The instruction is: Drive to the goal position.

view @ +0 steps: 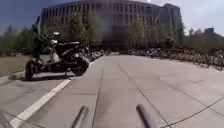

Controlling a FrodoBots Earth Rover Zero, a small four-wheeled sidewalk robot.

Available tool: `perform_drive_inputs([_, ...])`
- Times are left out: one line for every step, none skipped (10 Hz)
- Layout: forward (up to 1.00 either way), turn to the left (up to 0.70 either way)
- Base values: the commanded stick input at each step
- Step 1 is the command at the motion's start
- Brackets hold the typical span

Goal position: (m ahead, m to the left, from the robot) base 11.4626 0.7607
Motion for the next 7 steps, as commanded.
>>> perform_drive_inputs([0.70,0.00])
perform_drive_inputs([0.70,0.00])
perform_drive_inputs([0.70,0.00])
perform_drive_inputs([0.70,0.00])
perform_drive_inputs([0.70,0.00])
perform_drive_inputs([0.70,0.00])
perform_drive_inputs([0.70,0.00])
